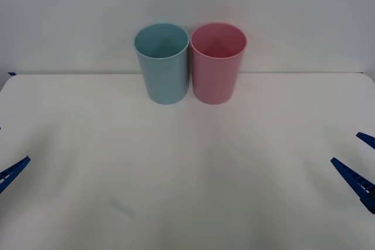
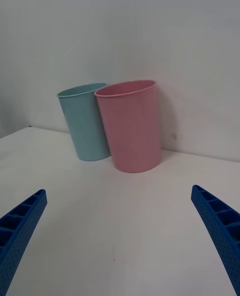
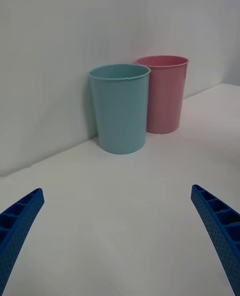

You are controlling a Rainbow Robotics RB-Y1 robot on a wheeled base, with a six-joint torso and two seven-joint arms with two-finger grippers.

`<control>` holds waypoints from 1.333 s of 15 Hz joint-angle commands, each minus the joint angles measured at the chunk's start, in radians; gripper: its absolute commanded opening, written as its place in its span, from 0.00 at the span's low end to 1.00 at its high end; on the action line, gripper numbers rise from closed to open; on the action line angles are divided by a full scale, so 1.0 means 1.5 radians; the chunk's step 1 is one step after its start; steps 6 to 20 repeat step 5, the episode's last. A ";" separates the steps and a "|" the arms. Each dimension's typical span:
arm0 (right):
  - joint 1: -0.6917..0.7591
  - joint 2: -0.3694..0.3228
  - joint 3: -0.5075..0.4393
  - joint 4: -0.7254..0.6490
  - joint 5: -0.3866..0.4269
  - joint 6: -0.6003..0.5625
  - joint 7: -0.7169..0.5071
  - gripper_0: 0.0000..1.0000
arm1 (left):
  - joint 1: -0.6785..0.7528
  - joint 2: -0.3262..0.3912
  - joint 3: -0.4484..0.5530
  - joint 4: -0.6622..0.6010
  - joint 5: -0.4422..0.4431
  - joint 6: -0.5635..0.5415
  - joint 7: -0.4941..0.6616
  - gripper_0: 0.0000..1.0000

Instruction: Grasp the object on the table and drop it into the matching bin: aluminum can to the light blue bin, PET bottle to the pink bin.

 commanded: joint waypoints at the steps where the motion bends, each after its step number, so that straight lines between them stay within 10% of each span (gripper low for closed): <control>1: 0.000 0.000 0.000 0.000 0.000 0.000 0.000 1.00 | 0.015 0.000 -0.012 -0.002 0.005 0.003 0.005 1.00; 20: 0.000 0.000 0.000 0.000 0.000 0.000 0.000 1.00 | 0.015 0.000 -0.012 -0.002 0.005 0.003 0.005 1.00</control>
